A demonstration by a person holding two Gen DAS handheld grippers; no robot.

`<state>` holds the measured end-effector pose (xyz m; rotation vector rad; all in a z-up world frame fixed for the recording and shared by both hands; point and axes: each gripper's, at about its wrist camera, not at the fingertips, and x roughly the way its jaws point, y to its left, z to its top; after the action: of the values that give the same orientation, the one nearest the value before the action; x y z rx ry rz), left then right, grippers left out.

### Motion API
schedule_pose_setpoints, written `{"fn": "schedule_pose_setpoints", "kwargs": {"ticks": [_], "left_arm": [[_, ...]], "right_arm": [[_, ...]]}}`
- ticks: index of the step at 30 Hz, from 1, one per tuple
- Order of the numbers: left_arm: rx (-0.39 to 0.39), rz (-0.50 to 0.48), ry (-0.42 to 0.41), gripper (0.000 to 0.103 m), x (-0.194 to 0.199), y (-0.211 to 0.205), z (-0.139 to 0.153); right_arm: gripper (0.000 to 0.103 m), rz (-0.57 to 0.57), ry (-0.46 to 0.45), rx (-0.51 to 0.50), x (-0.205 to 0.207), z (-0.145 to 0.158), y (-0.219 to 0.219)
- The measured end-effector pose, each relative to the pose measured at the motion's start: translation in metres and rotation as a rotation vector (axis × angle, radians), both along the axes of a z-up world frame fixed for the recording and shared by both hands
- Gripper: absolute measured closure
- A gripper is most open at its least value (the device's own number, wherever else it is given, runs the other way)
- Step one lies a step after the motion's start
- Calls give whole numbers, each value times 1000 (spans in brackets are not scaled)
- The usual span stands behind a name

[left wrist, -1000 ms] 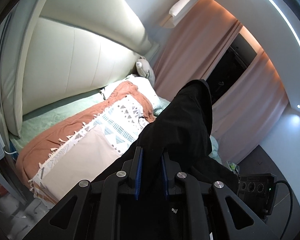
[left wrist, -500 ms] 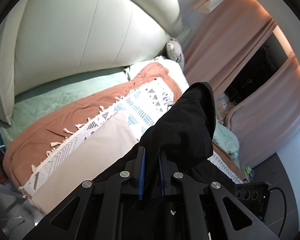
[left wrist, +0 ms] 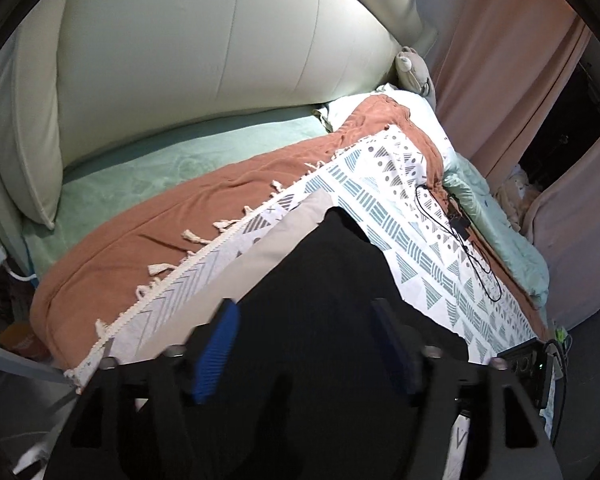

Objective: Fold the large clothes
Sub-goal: 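Lift the folded shirt with both tools and carry it toward the beige cloth stack, then lower the folded shirt onto the beige stack and open both tools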

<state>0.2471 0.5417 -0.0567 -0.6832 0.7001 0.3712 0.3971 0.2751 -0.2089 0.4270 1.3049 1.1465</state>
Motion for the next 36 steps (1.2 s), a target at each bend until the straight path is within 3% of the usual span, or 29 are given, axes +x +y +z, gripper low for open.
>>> {"fn": "schedule_pose_setpoints", "kwargs": {"ticks": [8, 17, 19, 21, 25, 35, 36], "left_arm": [[26, 79, 2, 18, -57, -4, -15], [59, 100, 46, 19, -83, -29, -38], [40, 113, 73, 19, -86, -30, -51], [49, 150, 133, 19, -90, -29, -62], [-22, 185, 153, 19, -102, -27, -76], [42, 165, 76, 19, -122, -62, -27], [53, 161, 67, 19, -123, -68, -20]], "right_arm": [[89, 11, -40, -19, -2, 15, 5], [89, -34, -57, -113, 11, -1, -1], [86, -42, -72, -181, 10, -9, -2], [70, -63, -69, -240, 10, -17, -6], [69, -89, -94, -262, 7, -9, -21], [63, -104, -177, -272, -10, 40, -67], [56, -107, -194, -268, -15, 48, -75]]}}
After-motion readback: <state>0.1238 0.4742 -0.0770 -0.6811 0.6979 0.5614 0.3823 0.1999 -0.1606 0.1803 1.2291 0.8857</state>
